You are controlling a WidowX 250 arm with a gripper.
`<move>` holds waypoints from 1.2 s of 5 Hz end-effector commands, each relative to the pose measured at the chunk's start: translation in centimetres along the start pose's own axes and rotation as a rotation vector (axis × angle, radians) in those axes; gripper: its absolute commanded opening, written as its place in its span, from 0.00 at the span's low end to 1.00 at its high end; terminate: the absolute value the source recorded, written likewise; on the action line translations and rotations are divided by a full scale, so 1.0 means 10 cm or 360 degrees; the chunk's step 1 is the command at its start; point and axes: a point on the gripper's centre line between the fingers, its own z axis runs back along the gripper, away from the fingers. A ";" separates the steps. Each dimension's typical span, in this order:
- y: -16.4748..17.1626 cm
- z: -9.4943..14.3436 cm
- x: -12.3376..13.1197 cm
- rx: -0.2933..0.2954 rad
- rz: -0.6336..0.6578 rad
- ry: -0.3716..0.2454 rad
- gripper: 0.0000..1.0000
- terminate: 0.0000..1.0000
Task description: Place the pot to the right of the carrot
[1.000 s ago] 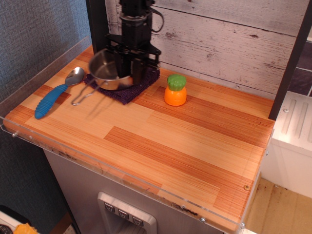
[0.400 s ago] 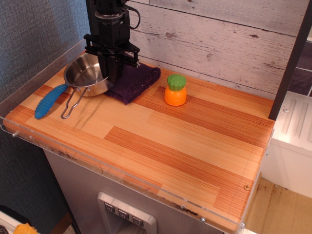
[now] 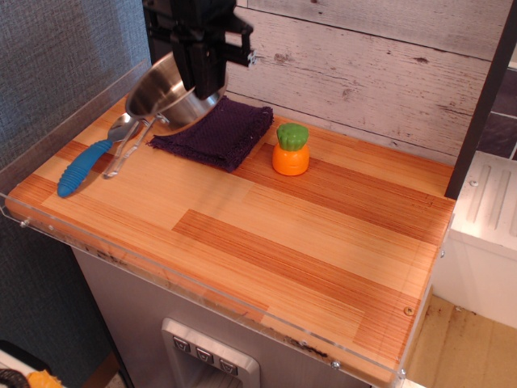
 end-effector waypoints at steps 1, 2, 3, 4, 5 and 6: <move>-0.89 0.19 -0.21 -0.0077 -0.0369 -0.0052 0.00 0.00; -1.29 -0.04 -0.16 -0.0094 -0.0548 -0.0003 0.00 0.00; -1.38 -0.27 -0.02 -0.0072 -0.0585 0.0027 0.00 0.00; -1.42 -0.40 0.10 -0.0044 -0.0583 0.0048 0.00 0.00; -1.44 -0.59 0.27 -0.0033 -0.0573 0.0108 0.00 0.00; -1.47 -0.72 0.39 -0.0041 -0.0582 0.0123 0.00 0.00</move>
